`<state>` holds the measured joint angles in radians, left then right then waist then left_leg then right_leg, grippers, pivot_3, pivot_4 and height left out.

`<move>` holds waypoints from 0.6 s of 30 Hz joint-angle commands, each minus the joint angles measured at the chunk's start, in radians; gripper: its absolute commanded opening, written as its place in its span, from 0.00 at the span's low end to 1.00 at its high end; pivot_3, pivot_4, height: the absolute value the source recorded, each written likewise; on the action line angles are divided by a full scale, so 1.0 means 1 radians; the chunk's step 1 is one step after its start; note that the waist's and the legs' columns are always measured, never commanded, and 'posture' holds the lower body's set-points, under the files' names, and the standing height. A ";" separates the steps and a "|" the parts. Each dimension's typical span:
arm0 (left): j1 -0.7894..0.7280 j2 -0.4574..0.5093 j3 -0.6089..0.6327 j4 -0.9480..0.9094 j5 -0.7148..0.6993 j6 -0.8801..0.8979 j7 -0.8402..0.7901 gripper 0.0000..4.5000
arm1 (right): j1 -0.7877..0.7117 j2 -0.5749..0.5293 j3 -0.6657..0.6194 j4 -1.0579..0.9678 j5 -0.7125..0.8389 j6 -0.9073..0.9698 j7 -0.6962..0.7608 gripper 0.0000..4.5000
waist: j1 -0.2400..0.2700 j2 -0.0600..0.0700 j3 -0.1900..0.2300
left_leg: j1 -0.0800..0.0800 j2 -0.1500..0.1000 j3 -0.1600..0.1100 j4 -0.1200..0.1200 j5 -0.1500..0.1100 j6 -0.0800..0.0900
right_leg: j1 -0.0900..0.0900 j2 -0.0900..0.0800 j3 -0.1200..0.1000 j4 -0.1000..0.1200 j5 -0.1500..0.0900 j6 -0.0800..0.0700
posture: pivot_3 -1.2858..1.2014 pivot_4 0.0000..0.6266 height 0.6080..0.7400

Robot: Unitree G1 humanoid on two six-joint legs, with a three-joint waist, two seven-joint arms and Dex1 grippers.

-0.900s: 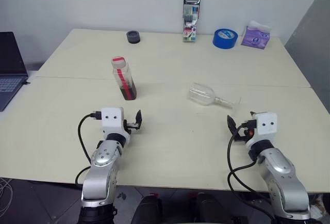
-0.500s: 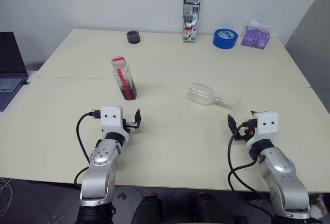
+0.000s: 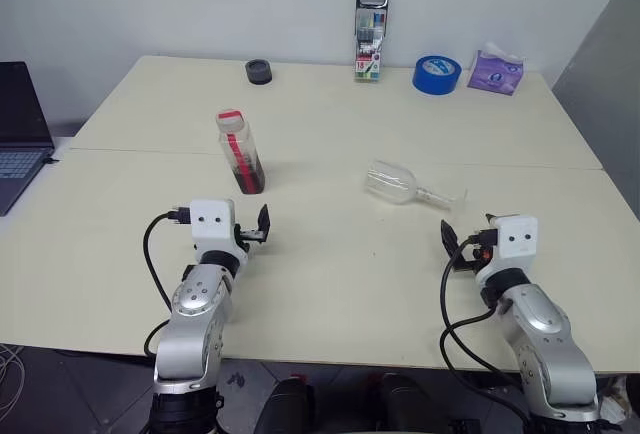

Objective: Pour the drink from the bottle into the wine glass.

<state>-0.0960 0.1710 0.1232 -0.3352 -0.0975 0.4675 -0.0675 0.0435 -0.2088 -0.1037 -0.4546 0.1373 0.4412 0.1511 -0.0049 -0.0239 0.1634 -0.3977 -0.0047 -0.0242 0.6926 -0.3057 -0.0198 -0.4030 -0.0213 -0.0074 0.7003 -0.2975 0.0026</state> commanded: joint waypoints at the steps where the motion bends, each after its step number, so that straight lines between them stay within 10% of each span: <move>1: -0.016 0.003 0.010 -0.017 0.004 -0.019 0.007 0.99 | -0.026 0.001 -0.008 -0.018 0.000 -0.032 -0.004 1.00 | 0.000 0.000 0.000 | 0.000 0.000 0.000 0.000 0.000 0.000 | 0.000 0.000 0.000 0.000 0.000 0.000 | 0.52 0.24 1.00; 12: -0.047 -0.004 0.008 0.005 0.019 -0.019 0.038 0.99 | -0.257 -0.028 -0.002 0.031 -0.007 -0.049 0.006 1.00 | -0.004 0.000 0.000 | 0.001 0.000 0.000 0.000 0.000 0.000 | 0.000 0.000 0.000 0.001 0.000 0.000 | 0.52 0.24 1.00; 18: -0.067 -0.024 -0.004 0.026 0.030 -0.025 0.057 0.99 | -0.489 -0.056 0.051 0.115 0.234 0.118 0.273 1.00 | -0.003 0.000 0.000 | 0.000 0.000 0.000 0.000 0.000 0.000 | 0.000 0.000 -0.001 0.000 0.000 0.000 | 0.52 0.24 1.00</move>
<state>-0.1460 0.1499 0.1187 -0.2957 -0.0757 0.4670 -0.0214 -0.4139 -0.2403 -0.0618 -0.3339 0.2922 0.5148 0.3349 -0.0078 -0.0238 0.1635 -0.3982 -0.0047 -0.0250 0.6930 -0.3056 -0.0200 -0.4031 -0.0211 -0.0085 0.7002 -0.2974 0.0023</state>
